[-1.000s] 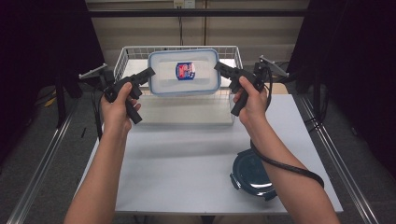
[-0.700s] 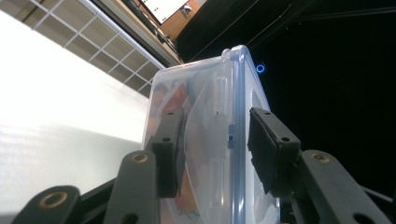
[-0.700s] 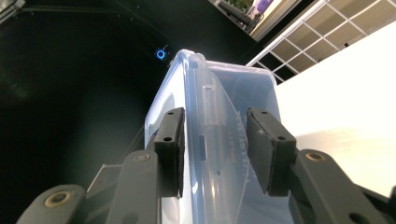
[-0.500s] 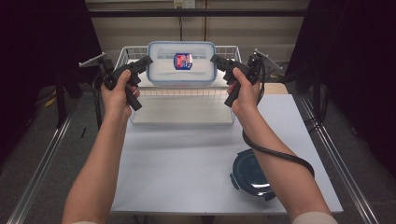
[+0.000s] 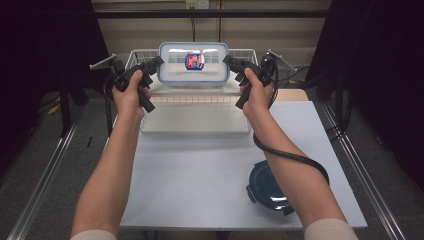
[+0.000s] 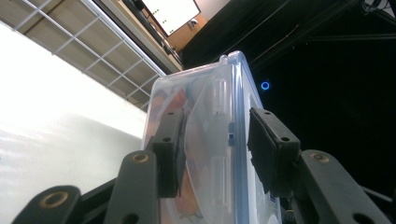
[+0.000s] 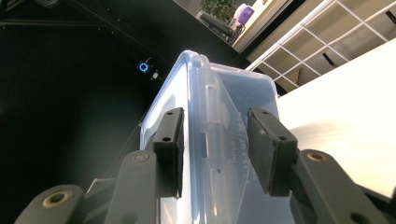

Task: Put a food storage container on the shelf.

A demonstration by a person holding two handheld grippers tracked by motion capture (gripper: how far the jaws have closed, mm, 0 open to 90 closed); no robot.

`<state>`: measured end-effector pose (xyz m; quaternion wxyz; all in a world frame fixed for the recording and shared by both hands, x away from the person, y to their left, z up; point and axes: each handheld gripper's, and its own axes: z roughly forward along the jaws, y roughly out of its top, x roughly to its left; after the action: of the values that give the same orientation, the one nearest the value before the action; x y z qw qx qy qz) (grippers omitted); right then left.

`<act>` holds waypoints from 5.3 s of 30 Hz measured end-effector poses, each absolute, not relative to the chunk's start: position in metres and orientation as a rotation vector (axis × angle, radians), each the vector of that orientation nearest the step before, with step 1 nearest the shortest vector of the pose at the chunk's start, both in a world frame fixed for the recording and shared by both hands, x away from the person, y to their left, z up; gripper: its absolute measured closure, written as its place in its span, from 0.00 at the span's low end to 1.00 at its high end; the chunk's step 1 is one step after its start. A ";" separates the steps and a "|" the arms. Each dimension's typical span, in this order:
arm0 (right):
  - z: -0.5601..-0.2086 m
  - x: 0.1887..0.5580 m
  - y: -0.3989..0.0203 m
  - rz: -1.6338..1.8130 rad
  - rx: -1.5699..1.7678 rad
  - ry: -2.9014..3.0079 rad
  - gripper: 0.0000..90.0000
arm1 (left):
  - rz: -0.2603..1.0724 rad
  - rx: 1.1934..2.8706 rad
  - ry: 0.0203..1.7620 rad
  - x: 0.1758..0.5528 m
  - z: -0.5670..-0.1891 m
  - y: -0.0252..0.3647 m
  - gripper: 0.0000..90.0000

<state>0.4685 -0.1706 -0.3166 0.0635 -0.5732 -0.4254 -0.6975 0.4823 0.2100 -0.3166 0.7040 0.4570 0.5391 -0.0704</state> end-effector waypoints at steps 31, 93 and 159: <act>-0.310 0.495 -0.144 -2.088 -1.904 -1.420 0.60 | -0.018 1.060 1.292 0.510 -0.312 0.212 0.60; -0.339 0.428 -0.142 -2.058 -1.724 -1.585 0.85 | 0.018 1.279 1.189 0.434 -0.332 0.187 0.74; -0.417 0.299 -0.284 -1.837 -1.782 -1.775 0.26 | -0.137 1.556 1.094 0.380 -0.402 0.138 0.14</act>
<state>0.2989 -0.2836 -0.4169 0.0138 -0.5720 -0.5699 -0.5897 0.3804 0.1384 -0.4017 0.5789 0.6652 0.4678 -0.0585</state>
